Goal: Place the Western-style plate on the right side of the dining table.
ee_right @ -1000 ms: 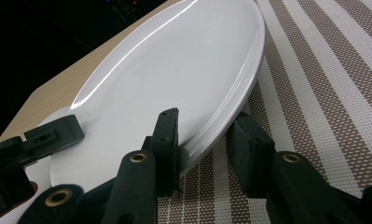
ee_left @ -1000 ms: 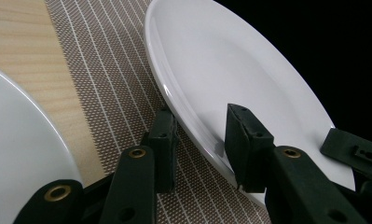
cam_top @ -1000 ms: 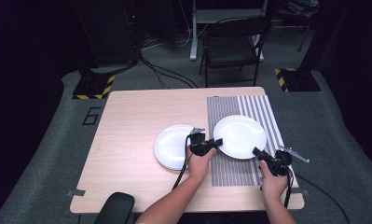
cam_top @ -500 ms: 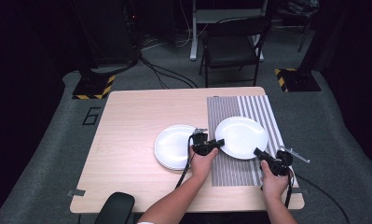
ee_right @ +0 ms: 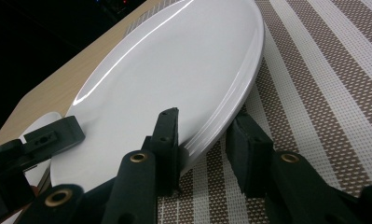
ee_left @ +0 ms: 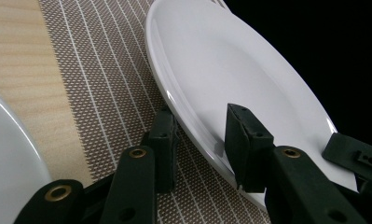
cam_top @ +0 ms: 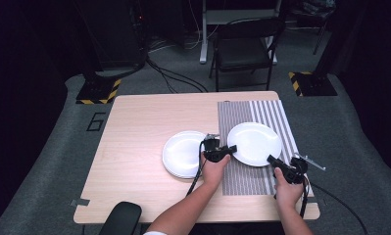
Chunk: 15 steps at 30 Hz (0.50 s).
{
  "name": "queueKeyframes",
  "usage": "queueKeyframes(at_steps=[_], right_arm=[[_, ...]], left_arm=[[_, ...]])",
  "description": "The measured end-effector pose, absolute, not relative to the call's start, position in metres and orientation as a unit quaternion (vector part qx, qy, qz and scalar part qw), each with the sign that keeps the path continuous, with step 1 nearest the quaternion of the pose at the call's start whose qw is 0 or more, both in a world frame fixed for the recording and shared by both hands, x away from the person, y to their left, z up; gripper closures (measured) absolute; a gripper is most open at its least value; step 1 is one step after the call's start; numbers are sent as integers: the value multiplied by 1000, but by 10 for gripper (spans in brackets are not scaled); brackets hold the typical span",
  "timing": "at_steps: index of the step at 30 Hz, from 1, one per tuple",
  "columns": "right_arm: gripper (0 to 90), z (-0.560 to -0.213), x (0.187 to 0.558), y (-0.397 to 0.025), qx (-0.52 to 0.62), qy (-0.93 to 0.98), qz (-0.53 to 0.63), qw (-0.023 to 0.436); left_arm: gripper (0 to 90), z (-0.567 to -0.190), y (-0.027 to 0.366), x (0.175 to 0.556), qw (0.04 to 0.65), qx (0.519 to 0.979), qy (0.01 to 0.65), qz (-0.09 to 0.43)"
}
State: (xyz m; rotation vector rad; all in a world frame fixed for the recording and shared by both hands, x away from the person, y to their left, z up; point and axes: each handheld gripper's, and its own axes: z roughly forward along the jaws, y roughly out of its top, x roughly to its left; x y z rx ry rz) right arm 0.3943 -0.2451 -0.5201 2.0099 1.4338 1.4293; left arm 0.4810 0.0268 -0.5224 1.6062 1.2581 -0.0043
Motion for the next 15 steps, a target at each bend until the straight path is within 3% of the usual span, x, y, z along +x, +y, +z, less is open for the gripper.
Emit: queueKeyframes(at_steps=[15], right_arm=[[646, -524, 397, -250, 709, 489, 488, 142]], left_arm=[[646, -527, 18, 486, 518, 669, 533, -7]])
